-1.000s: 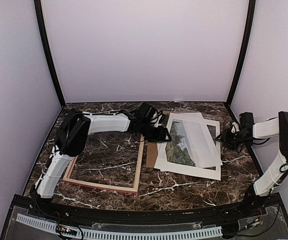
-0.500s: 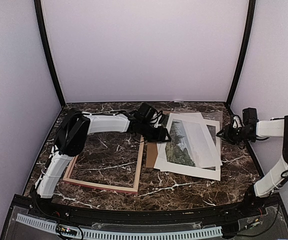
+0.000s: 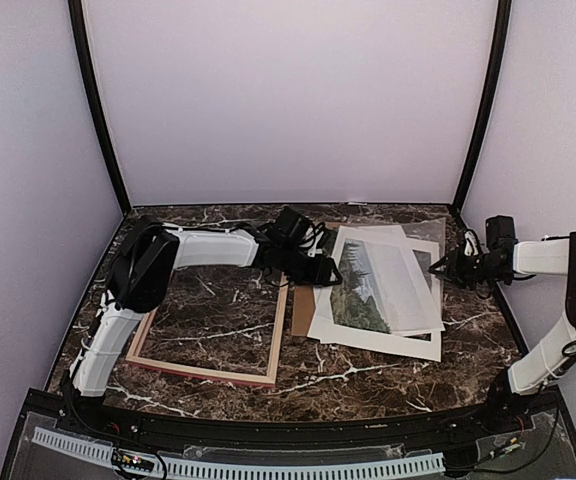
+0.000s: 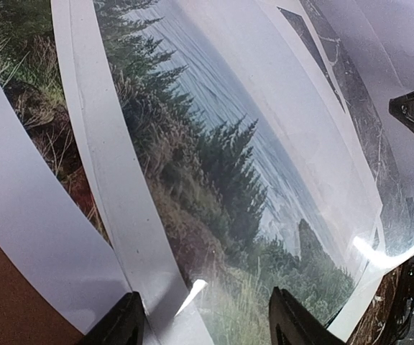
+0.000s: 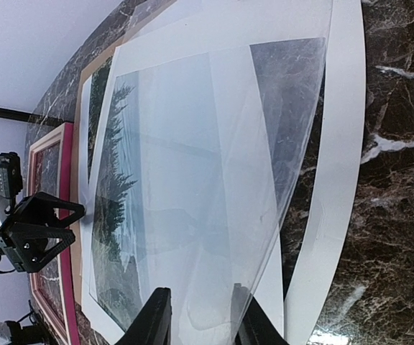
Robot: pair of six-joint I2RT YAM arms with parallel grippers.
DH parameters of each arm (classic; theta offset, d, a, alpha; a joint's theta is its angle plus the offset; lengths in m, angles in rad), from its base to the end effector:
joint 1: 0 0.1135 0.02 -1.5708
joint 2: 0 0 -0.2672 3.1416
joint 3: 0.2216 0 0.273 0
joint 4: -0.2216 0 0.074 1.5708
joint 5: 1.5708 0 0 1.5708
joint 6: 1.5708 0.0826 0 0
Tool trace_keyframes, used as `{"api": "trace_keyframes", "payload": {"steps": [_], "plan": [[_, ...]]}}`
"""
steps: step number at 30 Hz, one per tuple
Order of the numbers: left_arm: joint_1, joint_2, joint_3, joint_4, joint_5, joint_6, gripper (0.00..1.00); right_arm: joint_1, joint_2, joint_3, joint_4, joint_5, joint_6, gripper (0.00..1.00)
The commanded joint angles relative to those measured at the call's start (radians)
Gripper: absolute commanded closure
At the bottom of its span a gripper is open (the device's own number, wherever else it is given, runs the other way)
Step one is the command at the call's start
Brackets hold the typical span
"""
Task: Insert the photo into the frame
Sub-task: Pick up the glass panel from the mat board.
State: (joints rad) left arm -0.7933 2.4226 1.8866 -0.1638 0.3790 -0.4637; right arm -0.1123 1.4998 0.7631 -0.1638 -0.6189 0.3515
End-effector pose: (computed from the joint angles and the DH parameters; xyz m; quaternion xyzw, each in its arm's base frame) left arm 0.3963 -0.4462 0.1080 0.2245 0.8653 -0.3817 0.2347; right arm 0.3297 0.0110 0.1348 0.1093 0.8984 0.3229 0.2767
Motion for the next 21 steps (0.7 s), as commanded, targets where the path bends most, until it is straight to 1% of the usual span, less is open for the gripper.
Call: {"api": "trace_keyframes", "payload": {"steps": [1, 7, 16, 21], "plan": [[-0.015, -0.048, -0.047, -0.049, -0.004, 0.012, 0.38, -0.004, -0.001, 0.013, 0.028, -0.039, 0.012, 0.71], [-0.015, -0.062, -0.066, -0.030, -0.005, 0.015, 0.38, -0.004, 0.039, 0.031, 0.058, -0.049, 0.047, 0.78], [-0.015, -0.068, -0.084, -0.009, -0.003, 0.017, 0.39, -0.003, 0.071, 0.042, 0.073, -0.051, 0.074, 0.81], [-0.015, -0.077, -0.088, -0.006, -0.006, 0.028, 0.39, -0.003, 0.066, 0.054, 0.060, -0.050, 0.067, 0.89]]}}
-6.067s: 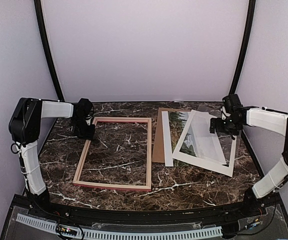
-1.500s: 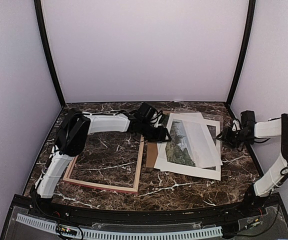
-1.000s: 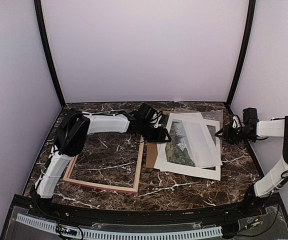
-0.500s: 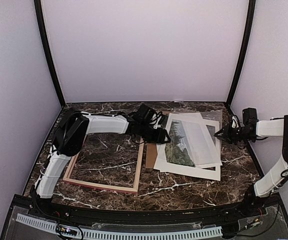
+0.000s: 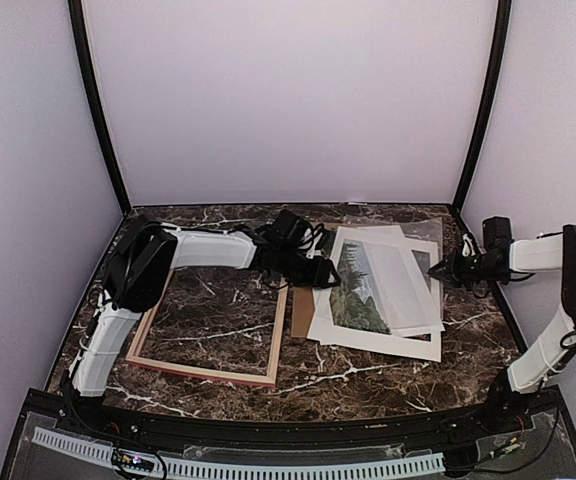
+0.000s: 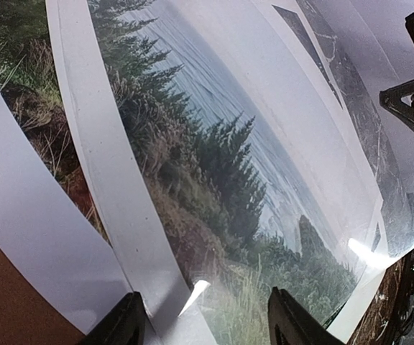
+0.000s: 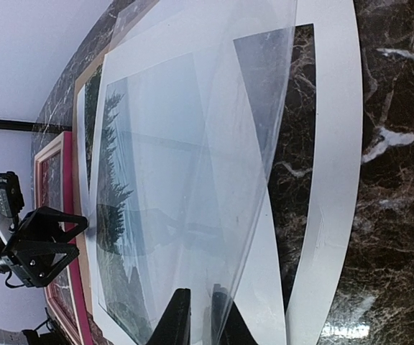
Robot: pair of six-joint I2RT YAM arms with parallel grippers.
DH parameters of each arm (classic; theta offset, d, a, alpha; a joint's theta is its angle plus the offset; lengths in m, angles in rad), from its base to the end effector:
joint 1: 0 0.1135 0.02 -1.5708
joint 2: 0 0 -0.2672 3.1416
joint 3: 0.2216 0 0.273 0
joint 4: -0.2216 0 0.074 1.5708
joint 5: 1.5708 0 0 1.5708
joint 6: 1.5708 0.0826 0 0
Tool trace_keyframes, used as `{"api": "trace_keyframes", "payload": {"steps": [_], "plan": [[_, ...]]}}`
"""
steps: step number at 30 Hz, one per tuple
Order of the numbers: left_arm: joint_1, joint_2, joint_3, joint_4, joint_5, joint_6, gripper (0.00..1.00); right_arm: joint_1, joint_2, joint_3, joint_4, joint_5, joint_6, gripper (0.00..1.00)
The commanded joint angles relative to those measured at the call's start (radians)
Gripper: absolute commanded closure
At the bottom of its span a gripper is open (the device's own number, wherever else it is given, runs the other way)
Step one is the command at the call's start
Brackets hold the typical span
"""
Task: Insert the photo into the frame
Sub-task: Pick up the glass panel from the mat board, then move the frame body to the center of the board.
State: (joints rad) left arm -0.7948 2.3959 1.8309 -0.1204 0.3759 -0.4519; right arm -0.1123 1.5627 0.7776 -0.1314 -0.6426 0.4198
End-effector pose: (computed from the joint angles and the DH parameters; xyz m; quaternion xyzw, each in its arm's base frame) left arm 0.3917 -0.4424 0.1074 0.2303 0.8610 -0.3828 0.2431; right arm 0.3374 0.0118 0.1237 0.1383 0.8936 0.3422 0.2555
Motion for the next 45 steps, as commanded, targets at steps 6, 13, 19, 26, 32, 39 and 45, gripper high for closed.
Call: {"api": "trace_keyframes", "payload": {"steps": [6, 13, 19, 26, 32, 39, 45], "plan": [[-0.010, -0.106, -0.040, -0.044, -0.011, 0.070, 0.33, -0.003, -0.026, 0.076, -0.016, -0.050, -0.024, 1.00], [0.049, -0.289, -0.132, -0.059, -0.016, 0.082, 0.23, -0.003, -0.129, 0.120, -0.075, -0.154, -0.018, 1.00], [0.169, -0.483, -0.248, -0.204, -0.080, 0.110, 0.17, -0.003, -0.214, 0.163, -0.082, -0.242, 0.052, 1.00], [0.389, -0.640, -0.378, -0.444, -0.271, 0.172, 0.12, 0.014, -0.280, 0.256, -0.098, -0.302, 0.130, 1.00], [0.577, -0.687, -0.482, -0.516, -0.338, 0.214, 0.11, 0.060, -0.299, 0.307, -0.062, -0.345, 0.193, 1.00], [0.672, -0.627, -0.505, -0.563, -0.402, 0.257, 0.11, 0.106, -0.299, 0.342, -0.012, -0.368, 0.243, 1.00], [0.678, -0.557, -0.507, -0.572, -0.381, 0.270, 0.17, 0.178, -0.305, 0.372, 0.038, -0.393, 0.288, 1.00]]}}
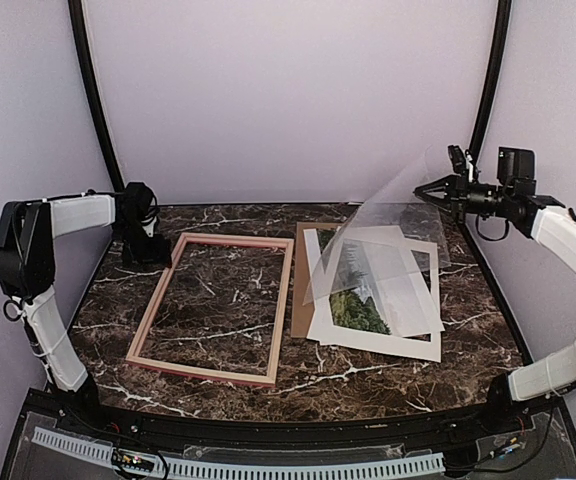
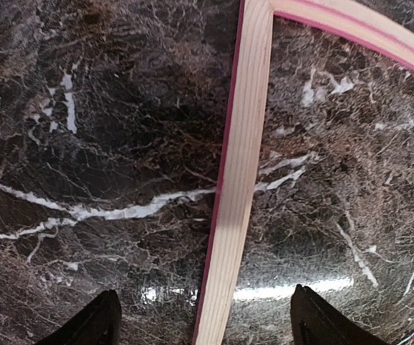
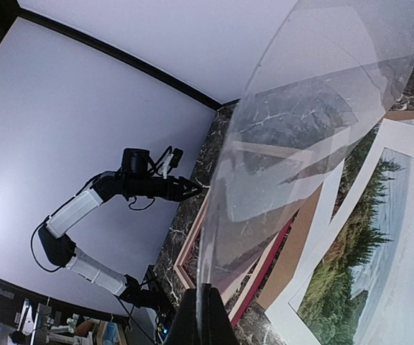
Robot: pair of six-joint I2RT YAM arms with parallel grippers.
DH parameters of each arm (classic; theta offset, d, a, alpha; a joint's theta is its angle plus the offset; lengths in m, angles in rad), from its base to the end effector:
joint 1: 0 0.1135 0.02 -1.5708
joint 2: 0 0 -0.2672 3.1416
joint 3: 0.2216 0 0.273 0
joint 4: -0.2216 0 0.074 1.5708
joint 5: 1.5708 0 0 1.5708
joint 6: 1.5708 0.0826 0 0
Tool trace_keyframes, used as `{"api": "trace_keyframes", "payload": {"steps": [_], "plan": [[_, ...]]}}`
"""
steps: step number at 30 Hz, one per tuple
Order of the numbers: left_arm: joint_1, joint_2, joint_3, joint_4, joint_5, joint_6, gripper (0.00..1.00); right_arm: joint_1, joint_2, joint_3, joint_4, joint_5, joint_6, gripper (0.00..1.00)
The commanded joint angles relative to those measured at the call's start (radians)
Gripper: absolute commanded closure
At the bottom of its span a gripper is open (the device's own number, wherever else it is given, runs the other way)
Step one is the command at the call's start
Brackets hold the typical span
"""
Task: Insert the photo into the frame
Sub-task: Move the frame body to the center of the board.
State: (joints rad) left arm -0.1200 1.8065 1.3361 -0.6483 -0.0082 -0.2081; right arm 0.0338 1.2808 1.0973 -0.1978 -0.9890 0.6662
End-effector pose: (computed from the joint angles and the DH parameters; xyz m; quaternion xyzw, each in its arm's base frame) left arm 0.4125 -0.0491 0.1652 -0.0438 0.9736 -0.0327 0.2218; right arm 0.3247 0.0800 0.3355 -0.0260 0.7756 0.5384 0.3285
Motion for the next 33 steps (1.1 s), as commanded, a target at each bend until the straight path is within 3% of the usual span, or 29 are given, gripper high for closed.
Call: {"api": "trace_keyframes", "payload": {"steps": [1, 18, 33], "plan": [[0.003, 0.040, -0.020, -0.042, 0.019, 0.024, 0.20, 0.037, -0.024, 0.058, 0.112, -0.052, 0.048, 1.00], [-0.006, 0.031, -0.151, 0.028, 0.161, -0.038, 0.43, 0.092, -0.012, 0.102, 0.123, -0.079, 0.077, 1.00], [-0.209, -0.047, -0.284, 0.080, 0.230, -0.177, 0.51, 0.160, 0.000, 0.130, 0.106, -0.038, 0.080, 1.00]]}}
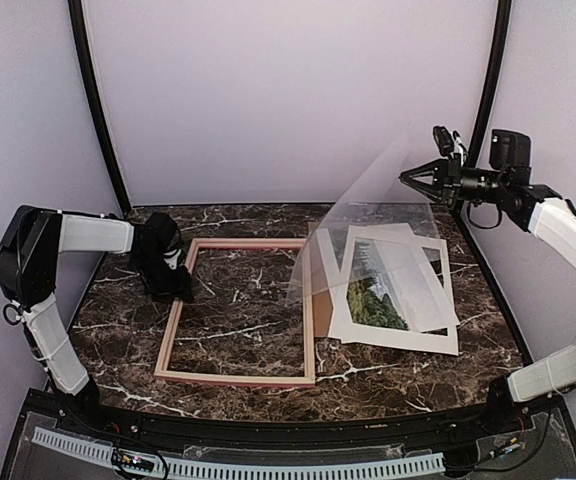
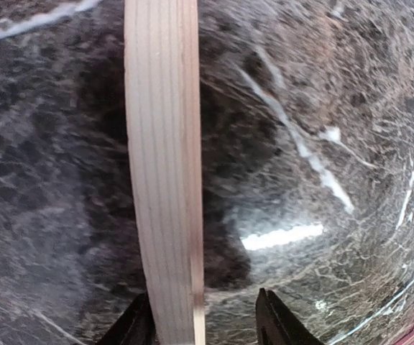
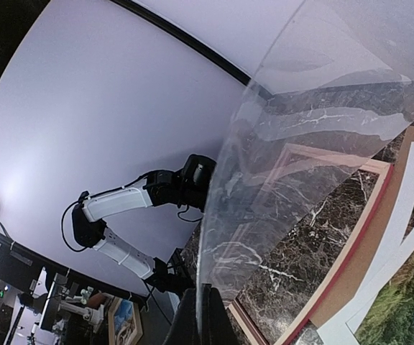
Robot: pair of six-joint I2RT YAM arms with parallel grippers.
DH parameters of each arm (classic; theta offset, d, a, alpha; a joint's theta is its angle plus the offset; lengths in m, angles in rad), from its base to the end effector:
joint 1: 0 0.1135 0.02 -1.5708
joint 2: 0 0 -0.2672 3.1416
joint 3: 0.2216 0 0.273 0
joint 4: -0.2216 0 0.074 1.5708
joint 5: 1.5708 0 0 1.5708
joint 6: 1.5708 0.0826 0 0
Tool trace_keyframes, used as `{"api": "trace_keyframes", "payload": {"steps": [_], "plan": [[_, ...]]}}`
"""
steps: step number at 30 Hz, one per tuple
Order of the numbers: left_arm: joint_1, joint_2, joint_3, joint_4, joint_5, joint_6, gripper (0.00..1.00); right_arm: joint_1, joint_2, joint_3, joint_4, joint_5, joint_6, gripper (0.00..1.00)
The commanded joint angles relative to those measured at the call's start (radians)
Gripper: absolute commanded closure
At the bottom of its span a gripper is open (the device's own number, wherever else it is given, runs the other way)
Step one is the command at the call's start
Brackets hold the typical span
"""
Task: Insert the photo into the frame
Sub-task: Move the frame body to the center of the board, then place the glass panel at the frame body.
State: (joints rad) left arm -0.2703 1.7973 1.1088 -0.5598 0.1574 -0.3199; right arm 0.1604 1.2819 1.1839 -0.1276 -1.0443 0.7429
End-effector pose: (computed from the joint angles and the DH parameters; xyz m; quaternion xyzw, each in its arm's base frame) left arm 0.3561 -0.1121 0.1034 -0.0118 0.9840 -0.1208 0.1306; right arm 0.3118 0.1228 0.3774 -0.1030 0.7386 0.5867 0.3156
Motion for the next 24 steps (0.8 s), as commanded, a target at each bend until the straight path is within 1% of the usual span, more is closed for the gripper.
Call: {"api": "trace_keyframes", "payload": {"steps": [1, 4, 8, 10, 12, 13, 15, 19, 20, 22, 24], "plan": [[-0.079, -0.042, -0.061, -0.002, 0.074, -0.072, 0.51, 0.043, 0.002, 0.049, 0.034, 0.021, 0.004, 1.00], [-0.116, -0.066, -0.068, 0.009, 0.109, -0.098, 0.51, 0.081, 0.015, 0.063, 0.032, 0.038, 0.004, 1.00], [-0.138, -0.123, -0.071, 0.027, 0.177, -0.110, 0.51, 0.152, 0.045, 0.086, 0.033, 0.070, 0.005, 1.00], [-0.138, -0.166, -0.067, 0.025, 0.183, -0.107, 0.49, 0.197, 0.064, 0.101, 0.042, 0.092, 0.010, 1.00], [-0.135, -0.207, -0.055, 0.009, 0.151, -0.097, 0.45, 0.251, 0.090, 0.124, 0.057, 0.114, 0.017, 1.00], [-0.132, -0.229, -0.048, 0.000, 0.136, -0.088, 0.41, 0.282, 0.103, 0.140, 0.067, 0.126, 0.022, 1.00], [-0.111, -0.253, -0.031, -0.024, 0.095, -0.073, 0.36, 0.345, 0.143, 0.179, 0.079, 0.150, 0.027, 1.00], [0.005, -0.322, -0.025, -0.047, 0.030, -0.065, 0.30, 0.471, 0.242, 0.276, 0.090, 0.195, 0.030, 1.00], [0.050, -0.341, -0.036, -0.039, -0.012, -0.065, 0.28, 0.499, 0.263, 0.295, 0.097, 0.204, 0.033, 1.00], [0.101, -0.407, -0.052, -0.025, -0.084, -0.063, 0.25, 0.550, 0.301, 0.320, 0.121, 0.222, 0.050, 1.00], [0.141, -0.465, -0.055, -0.018, -0.151, -0.057, 0.21, 0.590, 0.333, 0.314, 0.199, 0.231, 0.084, 1.00]]}}
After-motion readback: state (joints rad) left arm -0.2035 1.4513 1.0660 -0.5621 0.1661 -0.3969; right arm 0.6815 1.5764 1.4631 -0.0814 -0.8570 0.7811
